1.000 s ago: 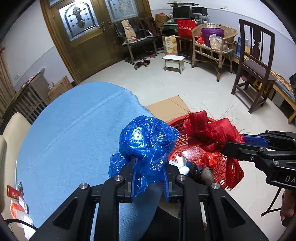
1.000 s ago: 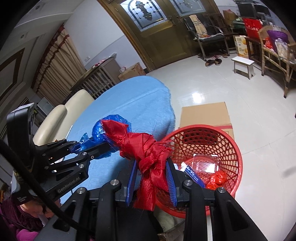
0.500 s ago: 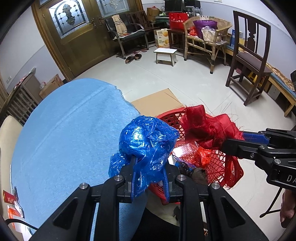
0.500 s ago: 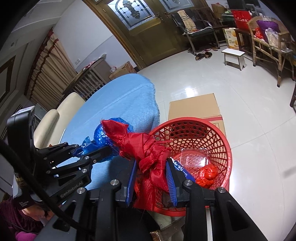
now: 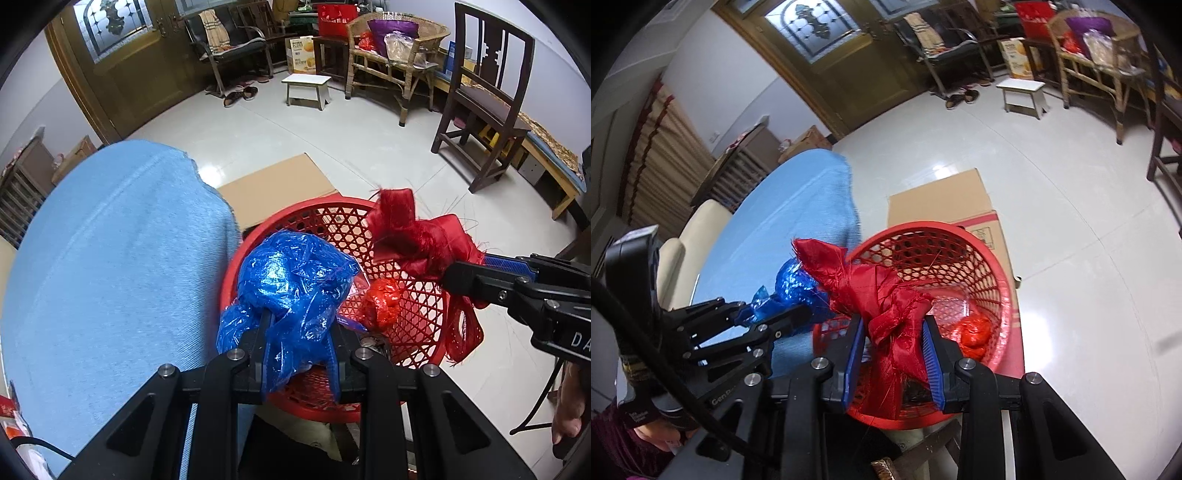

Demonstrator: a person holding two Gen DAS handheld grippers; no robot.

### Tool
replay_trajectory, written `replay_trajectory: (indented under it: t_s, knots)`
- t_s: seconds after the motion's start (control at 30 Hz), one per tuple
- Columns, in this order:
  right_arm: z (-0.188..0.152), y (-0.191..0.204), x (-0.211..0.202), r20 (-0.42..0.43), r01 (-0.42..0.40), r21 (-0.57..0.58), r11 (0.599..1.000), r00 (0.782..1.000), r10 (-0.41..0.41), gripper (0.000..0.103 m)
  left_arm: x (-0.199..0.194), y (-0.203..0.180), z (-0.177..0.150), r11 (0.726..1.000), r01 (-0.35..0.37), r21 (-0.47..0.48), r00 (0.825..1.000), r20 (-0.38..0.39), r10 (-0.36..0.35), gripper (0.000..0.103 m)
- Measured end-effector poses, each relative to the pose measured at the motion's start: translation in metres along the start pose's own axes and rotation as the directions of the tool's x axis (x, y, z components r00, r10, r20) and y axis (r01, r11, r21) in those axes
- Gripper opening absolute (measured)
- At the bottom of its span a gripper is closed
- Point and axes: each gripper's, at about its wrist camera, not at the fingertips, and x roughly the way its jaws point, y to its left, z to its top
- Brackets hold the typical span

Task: Collect trash
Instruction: 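Open the left gripper to drop the blue bag while the right drops the red bag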

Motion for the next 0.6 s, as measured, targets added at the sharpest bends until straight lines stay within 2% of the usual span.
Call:
replay_trajectory:
  t_s: [0.23, 0.43, 0.5, 0.57, 0.6]
  knots:
    - [0.001, -0.011, 0.005, -0.002, 0.014, 0.058, 0.998, 1.000, -0.014, 0.034, 0.018, 0.000, 0.004, 0.999, 0.027, -0.018, 0.999, -0.040, -0.028, 0.026]
    - [-0.006, -0.015, 0.019, -0.049, 0.040, 0.084, 0.996, 0.998, -0.036, 0.035, 0.018, -0.005, 0.000, 0.999, 0.031, 0.013, 0.999, -0.041, -0.030, 0.027]
    - [-0.006, -0.019, 0.021, -0.064, 0.041, 0.103, 0.994, 0.997, -0.034, 0.036, 0.014, -0.005, 0.000, 0.999, 0.032, 0.013, 0.999, -0.030, -0.032, 0.032]
    - [-0.006, -0.022, 0.023, -0.075, 0.037, 0.118, 0.992, 0.997, -0.029, 0.037, 0.008, -0.002, 0.000, 1.000, 0.026, 0.004, 1.000, -0.011, -0.026, 0.051]
    - [-0.006, -0.022, 0.023, -0.076, 0.040, 0.121, 0.992, 0.997, -0.030, 0.037, 0.005, -0.001, 0.000, 1.000, 0.022, 0.000, 1.000, 0.002, -0.022, 0.055]
